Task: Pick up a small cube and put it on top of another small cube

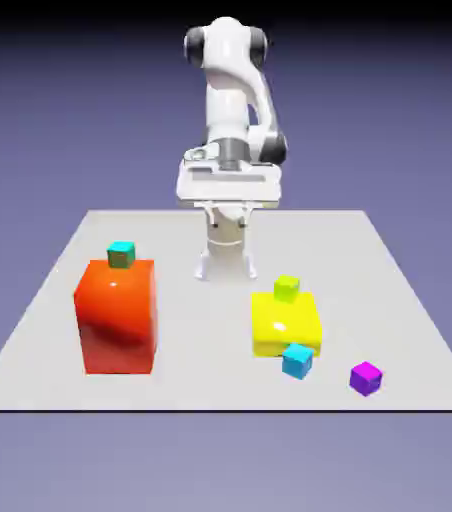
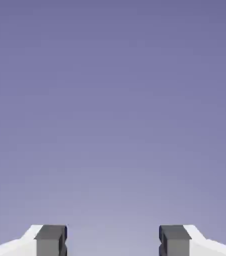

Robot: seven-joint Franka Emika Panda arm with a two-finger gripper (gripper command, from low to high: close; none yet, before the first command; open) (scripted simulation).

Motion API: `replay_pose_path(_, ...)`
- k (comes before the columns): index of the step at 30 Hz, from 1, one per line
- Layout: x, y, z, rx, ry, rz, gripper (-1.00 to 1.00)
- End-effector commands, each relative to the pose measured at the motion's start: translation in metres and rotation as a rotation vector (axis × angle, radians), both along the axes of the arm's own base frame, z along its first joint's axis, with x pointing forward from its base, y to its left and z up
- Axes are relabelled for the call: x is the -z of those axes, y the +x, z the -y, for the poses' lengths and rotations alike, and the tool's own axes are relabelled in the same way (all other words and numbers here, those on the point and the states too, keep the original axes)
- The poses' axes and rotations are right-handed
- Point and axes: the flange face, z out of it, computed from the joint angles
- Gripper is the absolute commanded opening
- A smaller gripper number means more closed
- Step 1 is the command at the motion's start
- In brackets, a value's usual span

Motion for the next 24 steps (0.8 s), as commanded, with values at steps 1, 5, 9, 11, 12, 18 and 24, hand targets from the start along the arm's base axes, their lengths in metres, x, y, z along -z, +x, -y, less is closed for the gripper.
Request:
replay_pose_path(1,0.004,0.009,-0.008,-0.017,-0.012,-0.036,0.0)
replay_pose_path(5,0.025,0.044,-0.044,-0.082,-0.06,-0.177,0.0)
replay_pose_path(9,0.052,0.073,-0.083,-0.145,-0.106,-0.315,0.0)
replay_pose_path(11,0.067,0.085,-0.103,-0.176,-0.129,-0.382,0.0)
replay_pose_path(12,0.075,0.091,-0.113,-0.191,-0.14,-0.415,0.0)
replay_pose_path(18,0.126,0.116,-0.174,-0.276,-0.202,-0.606,0.0)
replay_pose_path(24,0.178,0.128,-0.233,-0.351,-0.257,-0.784,0.0)
